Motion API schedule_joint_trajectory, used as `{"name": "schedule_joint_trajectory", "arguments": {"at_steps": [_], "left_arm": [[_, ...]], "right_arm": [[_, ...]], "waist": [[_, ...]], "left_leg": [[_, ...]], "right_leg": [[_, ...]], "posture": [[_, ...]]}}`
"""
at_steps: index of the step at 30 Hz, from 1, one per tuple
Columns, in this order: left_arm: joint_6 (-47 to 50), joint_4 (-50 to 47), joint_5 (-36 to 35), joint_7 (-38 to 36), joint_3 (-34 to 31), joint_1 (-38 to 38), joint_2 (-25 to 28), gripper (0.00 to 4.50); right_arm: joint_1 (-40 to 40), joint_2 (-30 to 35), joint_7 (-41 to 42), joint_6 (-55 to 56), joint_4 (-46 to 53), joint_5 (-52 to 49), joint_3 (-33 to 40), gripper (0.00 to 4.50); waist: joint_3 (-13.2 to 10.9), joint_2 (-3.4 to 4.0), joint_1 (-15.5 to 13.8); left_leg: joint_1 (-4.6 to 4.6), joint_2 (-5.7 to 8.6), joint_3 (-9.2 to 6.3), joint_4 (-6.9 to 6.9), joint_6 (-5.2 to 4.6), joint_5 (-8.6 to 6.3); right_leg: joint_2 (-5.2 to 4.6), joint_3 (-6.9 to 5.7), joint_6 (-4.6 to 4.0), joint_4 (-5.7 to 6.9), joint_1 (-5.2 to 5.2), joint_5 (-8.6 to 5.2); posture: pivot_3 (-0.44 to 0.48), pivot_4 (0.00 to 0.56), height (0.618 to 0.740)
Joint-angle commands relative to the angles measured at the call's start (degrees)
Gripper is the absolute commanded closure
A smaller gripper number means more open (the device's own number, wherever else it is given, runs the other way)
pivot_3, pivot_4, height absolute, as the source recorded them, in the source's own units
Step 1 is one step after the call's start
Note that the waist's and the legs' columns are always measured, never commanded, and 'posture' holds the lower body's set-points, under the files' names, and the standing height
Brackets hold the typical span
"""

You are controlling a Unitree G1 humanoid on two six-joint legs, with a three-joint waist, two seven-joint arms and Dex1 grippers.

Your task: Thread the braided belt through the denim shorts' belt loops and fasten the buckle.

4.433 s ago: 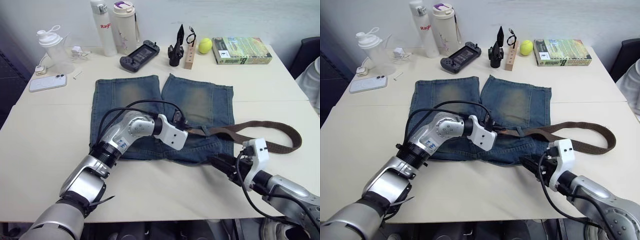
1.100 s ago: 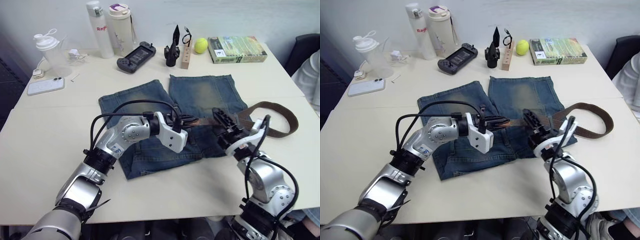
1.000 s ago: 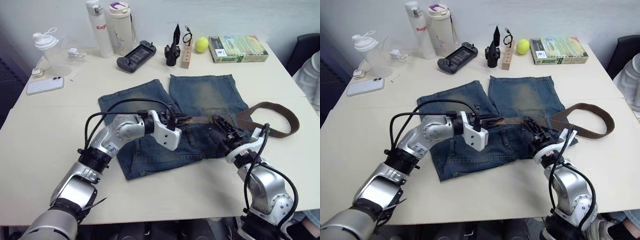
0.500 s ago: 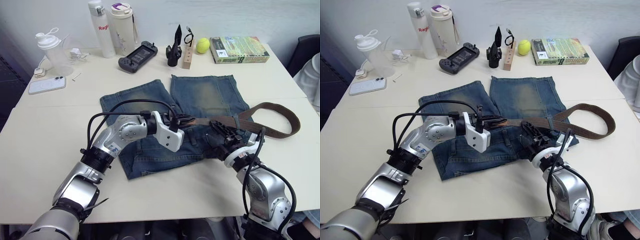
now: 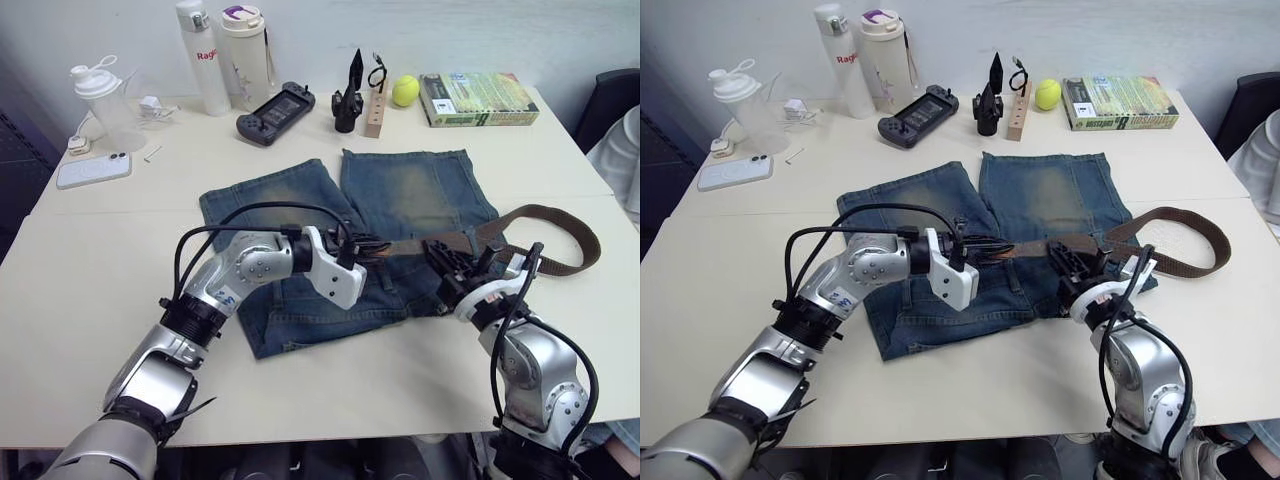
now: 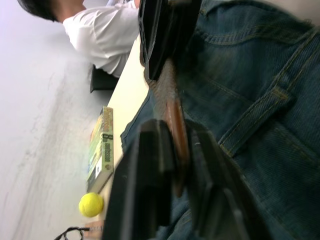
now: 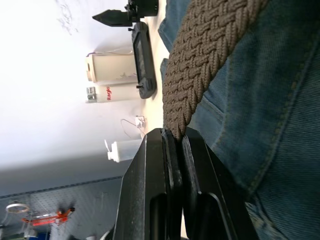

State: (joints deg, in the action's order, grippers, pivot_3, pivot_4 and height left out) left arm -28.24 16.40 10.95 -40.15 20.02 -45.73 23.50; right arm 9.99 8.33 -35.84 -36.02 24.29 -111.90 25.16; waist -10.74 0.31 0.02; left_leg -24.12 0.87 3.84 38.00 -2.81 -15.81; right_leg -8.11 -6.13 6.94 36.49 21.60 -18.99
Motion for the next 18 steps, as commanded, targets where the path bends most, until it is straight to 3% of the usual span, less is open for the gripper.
{"name": "schedule_joint_trajectory", "arguments": {"at_steps": [1,4,6,9,12,18], "left_arm": [[14.4,-1.82,-18.26,-9.56,-10.56,0.89,4.8,2.73],[29.92,-10.84,-32.15,-18.88,-13.44,9.72,10.14,2.73],[37.43,-16.13,-38.08,-21.29,-14.7,15.6,13.24,2.73],[43.91,-22.72,-42.14,-19.21,-17.37,21.67,14.66,2.73],[49.42,-29.62,-45.15,-16.38,-19.04,25.59,15.09,2.73],[56.09,-36.2,-48.67,-10.05,-21.33,27.44,12.48,2.73]], "right_arm": [[3.13,9.46,6.65,-3.7,-3.16,-1.1,0.31,4.5],[4.19,14.72,10.08,-6.36,-5.79,0.41,-0.79,4.5],[4.56,15.74,11.06,-6.79,-7.27,0.91,-1.05,4.5],[4.66,17.74,14.06,-7.58,-9.0,2.66,-1.95,4.5],[4.66,19.19,16.57,-7.94,-10.5,4.54,-2.28,4.5],[4.28,22.4,22.83,-9.36,-11.69,10.78,-3.12,4.5]], "waist": [[0.0,0.0,0.03],[0.0,0.0,0.09],[0.0,0.01,0.31],[0.0,0.01,1.39],[-0.02,-0.01,-0.02],[-0.02,-0.01,-0.74]], "left_leg": [[0.01,-0.01,0.01,0.0,-0.01,0.01],[0.02,-0.02,0.01,-0.02,-0.01,0.01],[0.02,-0.02,0.0,-0.03,-0.02,0.0],[0.03,-0.09,-0.17,-0.05,-0.04,-0.01],[-0.05,-0.07,-0.24,0.07,0.01,0.01],[-0.04,0.08,-0.23,0.07,-0.06,-0.01]], "right_leg": [[0.02,-0.05,0.0,0.0,0.0,0.0],[0.02,-0.07,0.0,0.0,0.0,0.0],[0.01,-0.08,0.0,-0.01,0.0,0.0],[0.0,0.03,-0.01,-0.01,-0.04,0.0],[-0.01,0.1,-0.01,-0.15,-0.17,0.0],[-0.23,0.13,0.03,-0.22,-0.23,0.02]], "posture": [[0.0,0.15,0.724],[0.0,0.15,0.724],[0.0,0.15,0.724],[0.0,0.15,0.724],[0.0,0.15,0.724],[0.0,0.15,0.724]]}}
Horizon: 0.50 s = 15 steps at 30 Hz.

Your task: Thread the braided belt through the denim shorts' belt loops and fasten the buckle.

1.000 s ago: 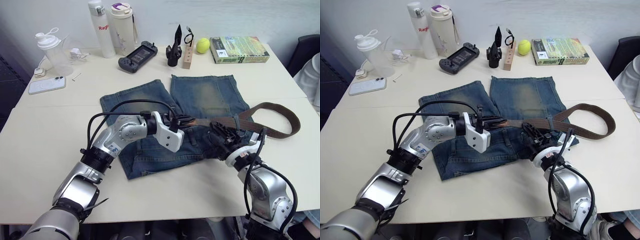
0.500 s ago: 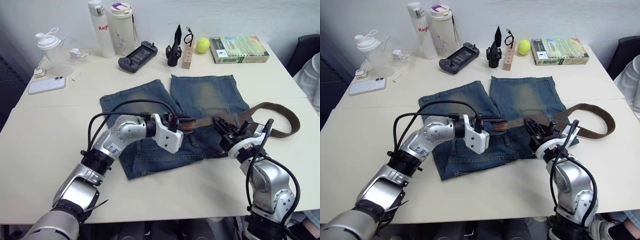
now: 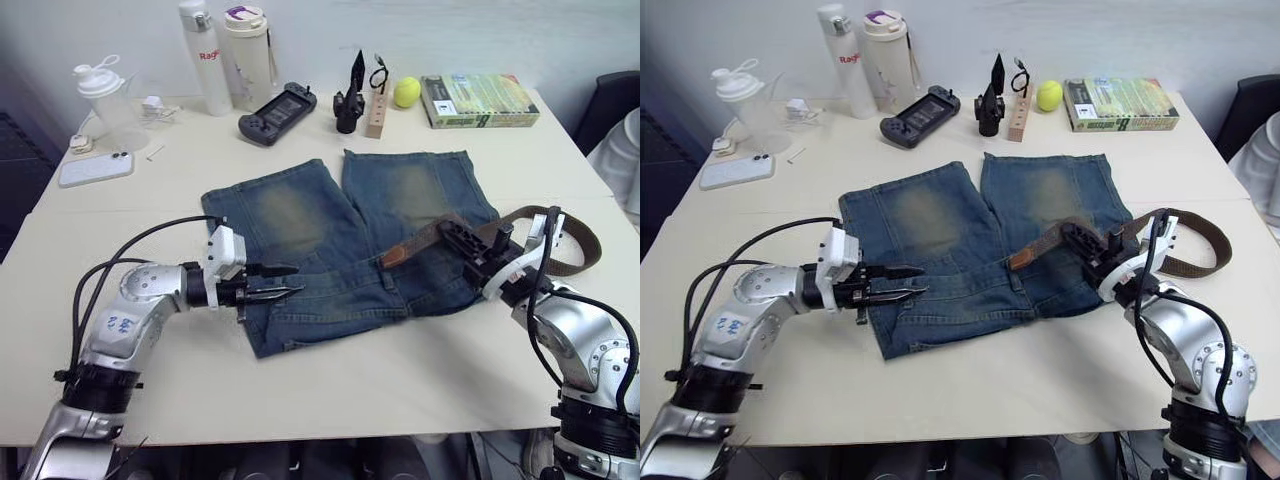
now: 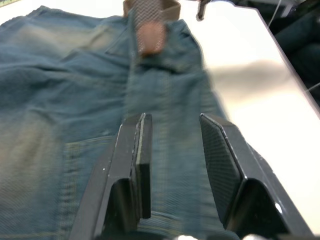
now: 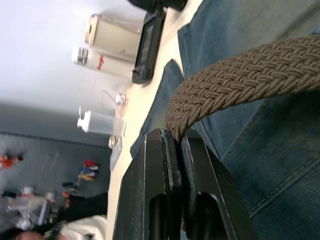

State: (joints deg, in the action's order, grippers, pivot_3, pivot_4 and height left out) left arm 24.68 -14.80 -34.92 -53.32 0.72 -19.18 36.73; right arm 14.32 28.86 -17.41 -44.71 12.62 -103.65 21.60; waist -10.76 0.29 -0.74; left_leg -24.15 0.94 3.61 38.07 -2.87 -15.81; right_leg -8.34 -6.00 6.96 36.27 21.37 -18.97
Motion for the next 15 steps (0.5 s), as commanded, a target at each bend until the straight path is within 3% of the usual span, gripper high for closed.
{"name": "schedule_joint_trajectory", "arguments": {"at_steps": [1,6,15], "left_arm": [[3.59,-5.46,-2.91,3.43,-2.19,1.01,-0.85,2.73],[4.34,-6.44,-2.16,4.39,-2.16,1.16,-0.76,2.73],[5.07,-6.5,-1.96,5.48,-1.93,0.27,-1.31,2.73]], "right_arm": [[-0.13,2.43,5.16,-1.04,-0.12,3.02,0.47,4.5],[-1.78,6.53,9.65,-2.81,-1.07,7.47,1.35,4.5],[-1.9,6.69,13.84,-2.81,-1.69,11.6,0.69,4.5]], "waist": [[0.0,0.0,0.04],[0.0,0.0,-0.09],[0.0,0.0,-0.62]], "left_leg": [[0.0,-0.01,0.01,-0.01,0.0,0.0],[0.01,-0.02,0.07,-0.04,0.0,0.0],[0.01,-0.01,0.12,-0.03,0.0,0.0]], "right_leg": [[0.02,-0.01,0.0,-0.02,0.0,0.0],[0.1,-0.07,0.0,-0.06,0.01,0.0],[0.1,-0.13,0.04,-0.12,-0.01,0.02]], "posture": [[0.0,0.15,0.724],[0.0,0.15,0.724],[0.0,0.15,0.724]]}}
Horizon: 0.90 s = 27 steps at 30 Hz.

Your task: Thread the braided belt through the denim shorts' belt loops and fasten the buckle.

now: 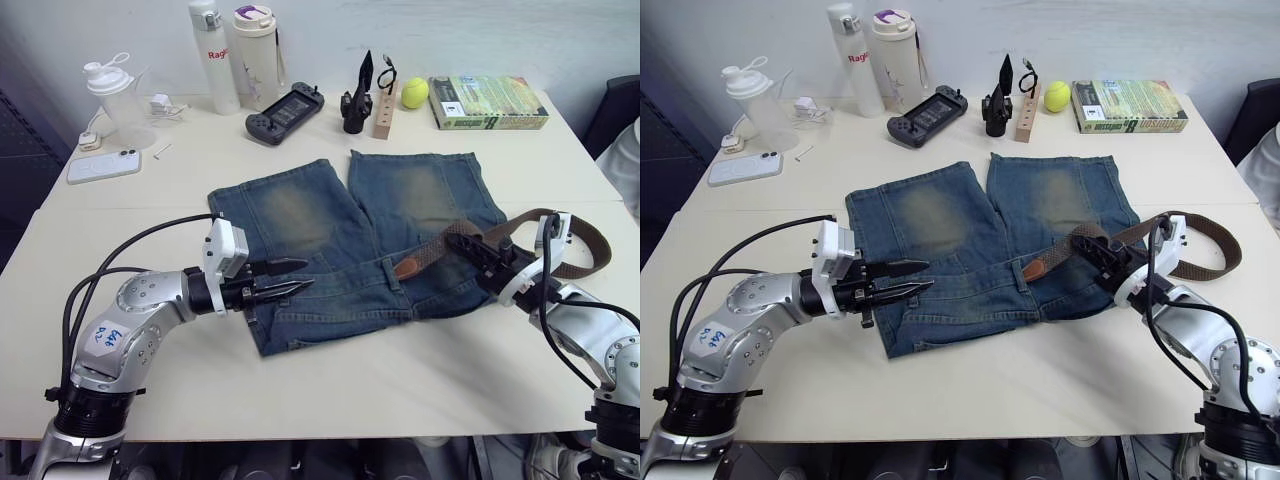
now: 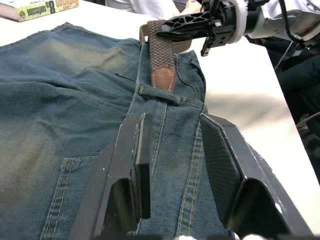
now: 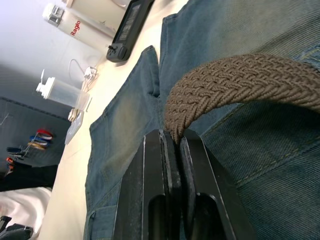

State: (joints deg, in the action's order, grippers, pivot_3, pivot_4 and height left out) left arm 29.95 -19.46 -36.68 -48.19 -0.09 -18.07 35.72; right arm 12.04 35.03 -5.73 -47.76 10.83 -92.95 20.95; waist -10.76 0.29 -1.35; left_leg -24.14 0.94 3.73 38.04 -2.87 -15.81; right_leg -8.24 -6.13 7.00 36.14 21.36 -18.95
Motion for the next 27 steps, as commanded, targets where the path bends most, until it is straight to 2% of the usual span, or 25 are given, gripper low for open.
{"name": "schedule_joint_trajectory", "arguments": {"at_steps": [1,8,16,18,24,27], "left_arm": [[-0.18,-1.89,-0.12,0.39,-1.09,-1.03,-0.31,2.73],[-0.19,-2.07,0.27,0.45,-0.66,-1.57,-0.39,2.73],[-2.03,-1.26,2.69,-1.61,1.04,-2.12,0.32,2.73],[-3.15,-0.65,3.92,-2.32,1.73,-2.73,0.35,2.73],[-15.59,7.08,14.22,-7.72,8.0,-8.3,-0.55,2.73],[-27.29,14.13,21.85,-10.66,13.15,-11.91,-1.86,2.73]], "right_arm": [[0.36,0.62,2.88,0.08,0.59,1.89,1.08,4.5],[-1.03,-1.99,3.98,-0.18,2.97,4.97,-2.16,4.5],[-2.35,-5.42,0.23,-1.82,2.73,1.5,-3.39,4.5],[-1.93,-6.49,-3.16,-1.89,1.8,-2.38,-3.3,4.5],[0.78,-8.89,-14.08,-2.0,-3.97,-16.85,-5.67,4.5],[1.94,-10.43,-17.14,-3.43,-5.63,-19.91,-6.13,4.5]], "waist": [[0.0,0.0,-0.01],[0.0,0.0,-0.02],[0.0,0.0,-0.02],[0.0,0.0,-0.02],[0.0,0.0,-0.05],[0.0,0.0,0.04]], "left_leg": [[0.0,0.0,0.0,0.0,0.0,0.0],[0.0,0.0,0.0,0.0,0.0,0.0],[0.0,-0.01,0.01,-0.01,0.0,0.0],[0.0,0.0,0.01,-0.01,0.0,0.0],[0.0,-0.03,0.01,-0.02,0.01,0.01],[0.01,-0.03,0.07,-0.01,0.01,0.0]], "right_leg": [[0.0,0.0,0.0,0.0,0.0,0.0],[0.0,-0.03,0.01,-0.01,0.0,0.0],[0.03,-0.04,0.02,-0.04,0.0,0.01],[0.03,-0.04,0.03,-0.05,0.0,0.01],[0.09,-0.08,0.02,-0.06,-0.01,0.02],[0.12,-0.15,0.04,-0.06,0.0,0.03]], "posture": [[0.0,0.15,0.724],[0.0,0.15,0.724],[0.0,0.15,0.724],[0.0,0.15,0.724],[0.0,0.15,0.724],[0.0,0.15,0.724]]}}
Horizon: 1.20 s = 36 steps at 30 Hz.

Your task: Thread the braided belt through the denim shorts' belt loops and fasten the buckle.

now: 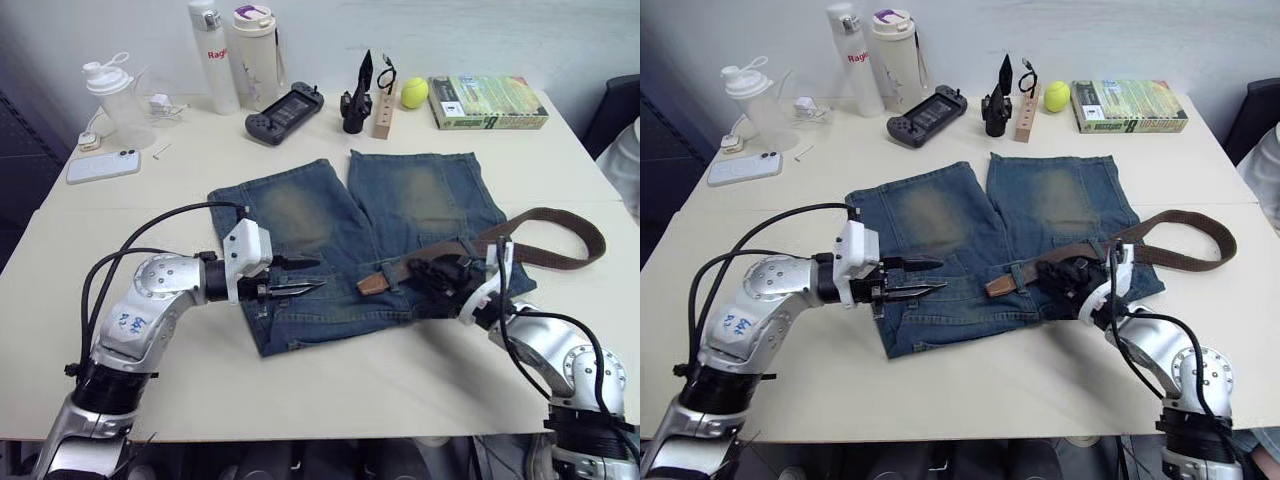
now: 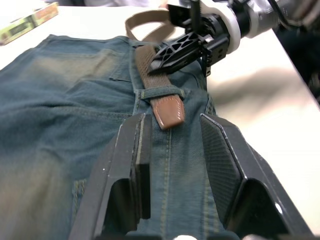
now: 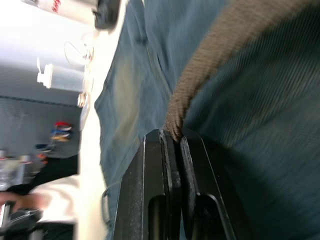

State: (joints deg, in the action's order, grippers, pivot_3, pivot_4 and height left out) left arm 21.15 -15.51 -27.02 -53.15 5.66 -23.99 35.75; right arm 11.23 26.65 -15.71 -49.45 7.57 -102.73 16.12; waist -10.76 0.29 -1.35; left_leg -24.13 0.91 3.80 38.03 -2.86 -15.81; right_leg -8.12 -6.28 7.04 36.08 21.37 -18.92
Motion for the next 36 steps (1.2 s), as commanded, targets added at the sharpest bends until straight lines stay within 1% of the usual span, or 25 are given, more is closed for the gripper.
{"name": "schedule_joint_trajectory", "arguments": {"at_steps": [1,4,5,7,9,14,19,24,27,28,30,33,36], "left_arm": [[-20.6,11.49,13.49,-6.12,8.22,-6.54,-2.23,2.73],[-35.4,18.25,21.74,-7.58,13.25,-8.74,-3.54,2.73],[-38.82,20.22,23.66,-7.44,14.22,-9.36,-4.06,2.73],[-44.16,24.49,27.61,-4.73,15.81,-11.05,-6.02,2.73],[-47.4,28.36,30.52,-1.02,16.15,-12.47,-8.33,2.73],[-54.48,35.0,34.94,4.47,15.89,-13.7,-11.35,2.73],[-58.65,38.14,36.39,8.12,15.06,-13.83,-12.81,2.73],[-59.42,38.9,36.19,9.89,14.27,-14.0,-13.46,2.73],[-59.28,38.42,35.79,10.16,14.07,-14.16,-13.68,3.57],[-59.52,38.31,35.89,10.24,14.08,-14.2,-13.63,4.06],[-59.73,38.06,35.95,10.05,14.16,-14.07,-13.41,4.47],[-59.87,37.3,36.19,9.75,14.3,-13.66,-12.81,4.47],[-59.32,34.71,36.77,9.38,13.93,-13.18,-11.11,4.47]], "right_arm": [[2.93,-2.47,-7.62,-2.18,-2.63,-10.27,-1.14,4.5],[3.94,-6.5,-11.07,-1.59,-2.99,-10.27,0.95,4.5],[4.15,-7.06,-11.85,-1.49,-3.05,-10.27,1.32,4.5],[4.57,-7.78,-12.69,-1.11,-3.0,-10.27,1.76,4.5],[4.77,-8.57,-13.48,-1.08,-2.76,-10.27,2.33,4.5],[4.5,-9.01,-14.68,-1.36,-2.37,-10.27,3.2,4.5],[4.32,-9.44,-14.74,-1.24,-2.01,-10.27,3.78,4.5],[4.31,-9.15,-14.37,-1.23,-2.11,-10.27,3.83,4.5],[4.45,-9.0,-14.18,-1.29,-2.3,-10.27,3.85,4.5],[4.49,-8.98,-14.15,-1.31,-2.35,-10.27,3.88,4.5],[4.54,-8.84,-14.07,-1.41,-2.47,-10.27,3.86,4.5],[4.51,-8.78,-14.19,-1.47,-2.45,-10.27,3.87,4.5],[4.13,-8.35,-14.63,-0.21,-0.85,-10.27,4.3,4.5]], "waist": [[0.0,0.0,0.04],[0.0,0.0,0.03],[0.0,0.0,0.03],[0.0,0.0,0.07],[0.0,0.0,0.06],[0.0,0.0,0.1],[0.0,0.0,0.16],[0.0,0.0,0.16],[0.0,0.0,0.16],[0.0,0.0,0.16],[0.0,0.0,0.18],[0.0,0.0,0.18],[0.0,0.0,0.23]], "left_leg": [[0.0,-0.01,0.01,-0.01,0.0,0.0],[-0.01,-0.02,0.06,-0.03,0.0,0.0],[-0.01,-0.02,0.06,-0.04,0.0,0.0],[-0.01,-0.03,0.07,-0.07,0.0,0.0],[-0.02,-0.04,0.09,-0.07,-0.01,0.0],[-0.02,-0.04,0.09,-0.05,-0.03,0.0],[-0.04,-0.03,0.09,-0.06,-0.05,0.0],[-0.03,-0.03,0.09,-0.05,-0.06,0.0],[-0.04,-0.02,0.09,-0.05,-0.06,0.0],[-0.03,-0.02,0.09,-0.05,-0.06,0.0],[-0.03,-0.02,0.09,-0.05,-0.06,0.0],[-0.04,-0.02,0.09,-0.05,-0.06,0.0],[-0.03,-0.02,0.09,-0.05,-0.06,0.0]], "right_leg": [[0.01,0.0,0.0,-0.01,0.01,0.0],[0.02,-0.03,0.0,-0.02,0.03,0.0],[0.01,-0.02,0.0,-0.02,0.04,0.0],[0.01,-0.03,0.0,-0.04,0.05,0.0],[0.01,-0.02,0.01,-0.05,0.07,0.01],[-0.05,-0.02,0.03,-0.03,0.06,0.04],[-0.08,-0.06,0.04,-0.01,0.08,0.04],[-0.11,-0.06,0.05,-0.01,0.08,0.04],[-0.12,-0.06,0.05,-0.01,0.08,0.05],[-0.11,-0.07,0.05,-0.01,0.08,0.05],[-0.11,-0.07,0.05,-0.01,0.08,0.05],[-0.11,-0.08,0.05,-0.01,0.08,0.05],[-0.11,-0.07,0.05,-0.01,0.08,0.05]], "posture": [[0.0,0.15,0.724],[0.0,0.15,0.724],[0.0,0.15,0.724],[0.0,0.15,0.724],[0.0,0.15,0.724],[0.0,0.15,0.724],[0.0,0.15,0.724],[0.0,0.15,0.724],[0.0,0.15,0.724],[0.0,0.15,0.724],[0.0,0.15,0.724],[0.0,0.15,0.724],[0.0,0.15,0.724]]}}
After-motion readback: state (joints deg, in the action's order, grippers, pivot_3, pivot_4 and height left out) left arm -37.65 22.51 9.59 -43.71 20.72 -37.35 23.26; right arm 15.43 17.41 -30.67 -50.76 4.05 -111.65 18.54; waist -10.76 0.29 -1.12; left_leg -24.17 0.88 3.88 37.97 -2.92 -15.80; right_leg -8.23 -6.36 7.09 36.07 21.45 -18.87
